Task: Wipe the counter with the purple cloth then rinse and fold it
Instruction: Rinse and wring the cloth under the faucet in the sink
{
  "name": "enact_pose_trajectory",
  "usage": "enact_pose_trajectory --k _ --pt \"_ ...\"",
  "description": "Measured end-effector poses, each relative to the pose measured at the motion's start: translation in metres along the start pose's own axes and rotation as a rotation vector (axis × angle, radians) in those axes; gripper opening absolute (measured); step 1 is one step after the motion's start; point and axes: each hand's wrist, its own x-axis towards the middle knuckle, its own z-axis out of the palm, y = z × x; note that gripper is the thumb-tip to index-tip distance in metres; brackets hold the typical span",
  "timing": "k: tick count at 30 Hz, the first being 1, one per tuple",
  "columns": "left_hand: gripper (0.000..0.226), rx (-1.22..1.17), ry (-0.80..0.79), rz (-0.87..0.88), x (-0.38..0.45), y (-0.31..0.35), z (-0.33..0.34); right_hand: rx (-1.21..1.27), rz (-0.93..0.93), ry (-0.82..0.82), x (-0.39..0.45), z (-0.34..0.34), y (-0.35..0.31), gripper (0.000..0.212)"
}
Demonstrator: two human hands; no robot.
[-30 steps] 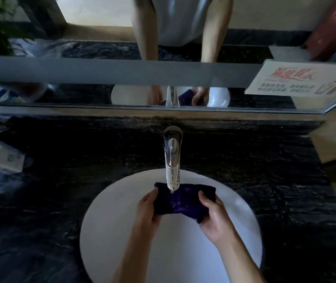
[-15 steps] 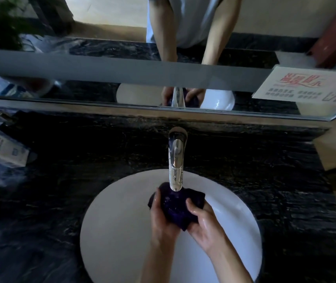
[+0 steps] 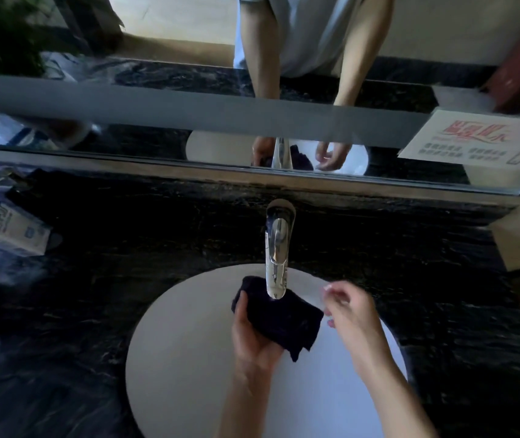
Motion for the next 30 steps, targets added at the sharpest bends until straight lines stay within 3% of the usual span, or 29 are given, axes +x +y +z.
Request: enact_pose_trajectory --k 3,6,14,19,21,23,25,26,30 --pt "0.058 0.003 0.026 -0.044 -0.006 -0.003 0.008 0.232 -0.069 -0.146 -0.013 0.012 -0.05 0.024" --pt "0.059 -0.025 0.052 -0.015 -0.006 -0.007 0.012 0.226 -0.105 -0.243 -0.017 0.033 -0.074 0.039" --pt "0.059 0.028 0.121 0.031 -0.004 0.0 0.011 0.418 0.065 -0.263 -0.011 0.05 -0.074 0.031" --pt "0.058 0.057 0.15 0.028 -0.009 0.005 0.017 0.153 0.018 -0.169 -0.009 0.058 -0.054 0.037" --pt "0.06 0.069 0.138 0.009 -0.013 0.006 0.022 0.228 -0.025 -0.132 -0.01 0.056 -0.05 0.037" --pt "0.06 0.007 0.114 0.007 -0.018 0.007 0.025 0.39 -0.038 0.044 -0.01 0.049 -0.031 0.031" --pt "0.054 -0.033 0.162 0.042 -0.023 0.009 0.023 0.422 0.029 0.241 -0.009 0.044 -0.002 0.018" --pt "0.053 -0.058 0.194 0.044 -0.026 0.009 0.021 0.448 0.11 0.248 -0.011 0.043 0.012 0.019" --pt "0.056 -0.128 0.243 0.088 -0.039 0.006 0.022 0.856 0.426 -0.23 -0.025 0.053 0.042 0.062"
